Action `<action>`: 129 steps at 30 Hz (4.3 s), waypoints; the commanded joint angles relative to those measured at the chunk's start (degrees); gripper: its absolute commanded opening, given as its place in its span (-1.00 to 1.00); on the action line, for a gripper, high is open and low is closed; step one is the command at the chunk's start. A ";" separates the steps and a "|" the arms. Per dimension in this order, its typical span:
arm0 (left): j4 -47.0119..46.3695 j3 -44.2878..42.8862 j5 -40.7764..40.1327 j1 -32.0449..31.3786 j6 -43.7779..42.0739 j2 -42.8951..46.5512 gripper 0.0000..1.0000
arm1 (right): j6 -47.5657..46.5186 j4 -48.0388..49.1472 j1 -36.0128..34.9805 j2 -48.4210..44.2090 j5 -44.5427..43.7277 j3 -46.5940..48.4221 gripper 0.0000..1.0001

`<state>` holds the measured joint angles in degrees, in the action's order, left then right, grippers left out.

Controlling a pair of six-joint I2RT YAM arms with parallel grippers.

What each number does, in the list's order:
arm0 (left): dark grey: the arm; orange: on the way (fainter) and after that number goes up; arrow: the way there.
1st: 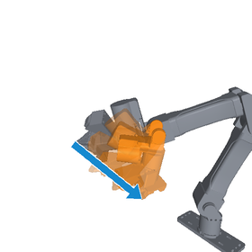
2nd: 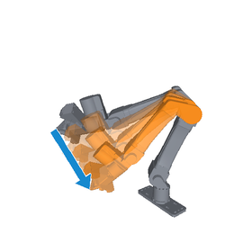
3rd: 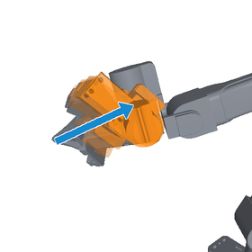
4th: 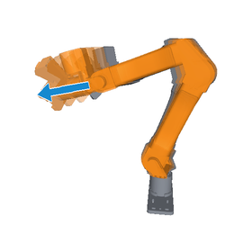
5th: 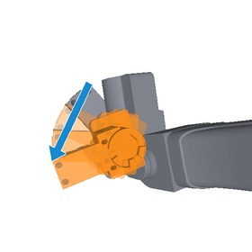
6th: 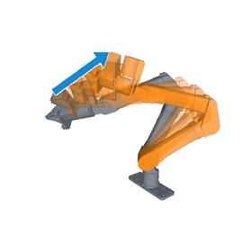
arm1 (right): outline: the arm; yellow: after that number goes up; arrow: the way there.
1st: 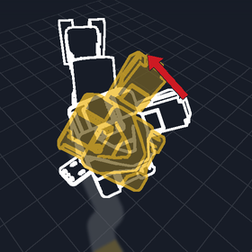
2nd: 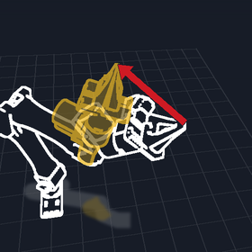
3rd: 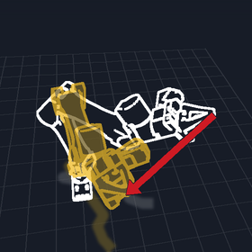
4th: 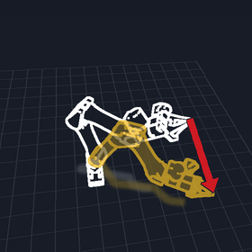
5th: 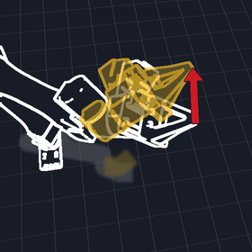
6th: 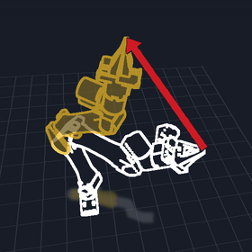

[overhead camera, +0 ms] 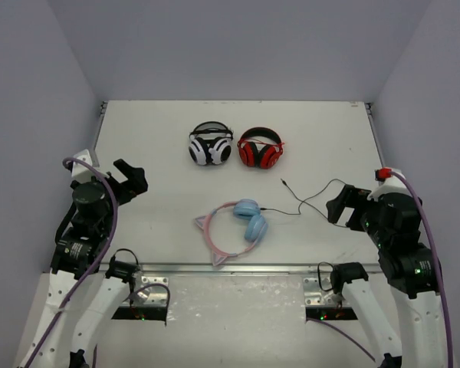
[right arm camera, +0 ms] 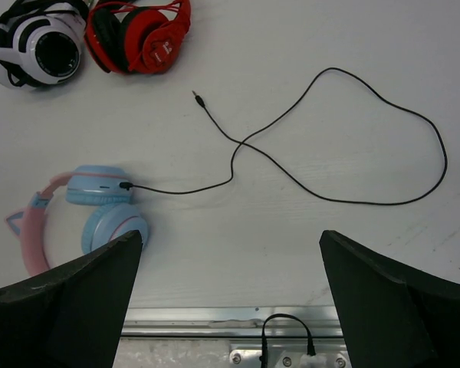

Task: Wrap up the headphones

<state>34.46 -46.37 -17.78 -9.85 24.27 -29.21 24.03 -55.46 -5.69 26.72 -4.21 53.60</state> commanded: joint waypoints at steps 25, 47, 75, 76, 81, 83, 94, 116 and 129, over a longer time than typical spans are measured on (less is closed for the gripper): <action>9.85 5.23 -23.27 -59.41 60.54 -44.61 1.00 | 2.51 7.65 0.24 5.72 20.29 -0.17 0.98; -3.60 5.06 -20.28 -53.35 52.90 -60.26 -0.32 | 2.51 10.99 0.24 4.39 22.40 -3.86 0.98; 40.95 -25.69 -43.82 -55.72 33.60 -33.89 -0.99 | 15.99 93.41 0.16 12.45 50.87 -39.99 0.98; 41.04 -27.44 -44.44 -55.63 31.99 -33.81 -0.99 | 13.78 89.95 -0.10 14.48 50.88 -37.28 0.98; 40.69 -31.41 -45.23 -55.63 28.64 -31.97 -0.99 | 3.75 84.73 -1.42 20.36 52.10 -32.69 0.95; 39.99 -32.81 -45.94 -55.63 28.46 -30.74 -0.99 | 4.53 88.48 -2.12 22.75 55.33 -33.65 0.86; 29.81 -39.93 -50.08 -55.63 20.74 -26.42 -0.99 | 2.07 98.78 -5.82 28.37 52.12 -40.25 0.71; 23.91 -46.10 -50.77 -55.63 14.75 -28.53 -0.99 | 8.05 112.42 -6.96 35.95 48.77 -38.83 -0.97; 2.45 -24.39 -48.21 -44.21 -5.02 -39.40 -0.99 | -0.64 70.78 -6.87 3.43 7.54 -32.61 -0.97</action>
<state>43.44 -71.33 -66.39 -54.50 21.78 -65.95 27.29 25.15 -12.51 32.51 13.08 14.98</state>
